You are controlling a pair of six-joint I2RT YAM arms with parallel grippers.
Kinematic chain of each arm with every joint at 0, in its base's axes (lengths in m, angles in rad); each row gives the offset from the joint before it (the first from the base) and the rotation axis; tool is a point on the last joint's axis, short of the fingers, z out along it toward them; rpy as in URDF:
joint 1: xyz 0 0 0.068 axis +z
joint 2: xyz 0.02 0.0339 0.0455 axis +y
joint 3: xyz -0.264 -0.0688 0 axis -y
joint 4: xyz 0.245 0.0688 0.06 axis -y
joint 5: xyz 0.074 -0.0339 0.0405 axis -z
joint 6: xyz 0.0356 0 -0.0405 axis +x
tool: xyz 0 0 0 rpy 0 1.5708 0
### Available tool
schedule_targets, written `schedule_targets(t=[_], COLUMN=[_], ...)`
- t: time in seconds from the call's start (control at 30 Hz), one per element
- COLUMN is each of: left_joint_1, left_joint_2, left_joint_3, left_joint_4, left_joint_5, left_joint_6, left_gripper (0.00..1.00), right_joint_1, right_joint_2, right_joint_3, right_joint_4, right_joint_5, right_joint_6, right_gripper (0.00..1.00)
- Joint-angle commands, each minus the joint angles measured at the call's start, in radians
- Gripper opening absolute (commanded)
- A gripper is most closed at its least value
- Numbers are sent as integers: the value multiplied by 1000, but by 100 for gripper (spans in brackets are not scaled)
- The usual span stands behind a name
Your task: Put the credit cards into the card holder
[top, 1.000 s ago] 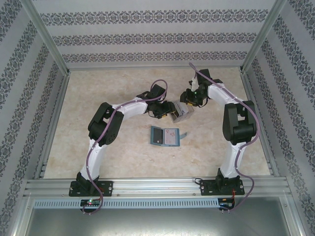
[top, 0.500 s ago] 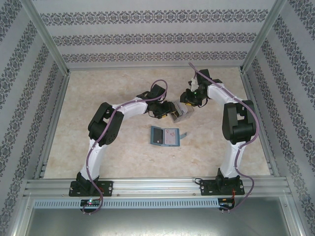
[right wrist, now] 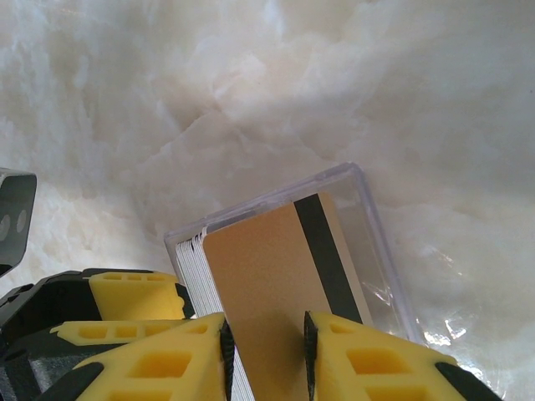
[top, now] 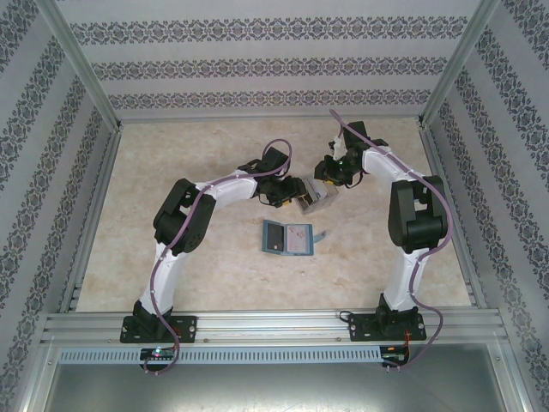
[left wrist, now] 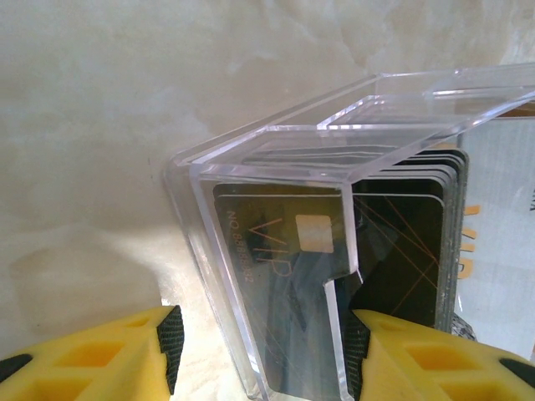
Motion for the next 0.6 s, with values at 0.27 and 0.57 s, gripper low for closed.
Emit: schedule_targets(t=[0.27, 0.57], left_joint_1=[2, 2], left_joint_2=[-3, -3], left_joint_3=[-6, -7], left_joint_4=[7, 9], left_joint_5=[5, 5], left_joint_6=[-14, -17], left_gripper=[56, 56], right_joint_1=[8, 0], right_joint_2=[-40, -44], right_joint_3=[-23, -26], right_joint_4=[2, 4], right_joint_5=[-59, -74], right_joint_6=[25, 30], right_gripper=[30, 26])
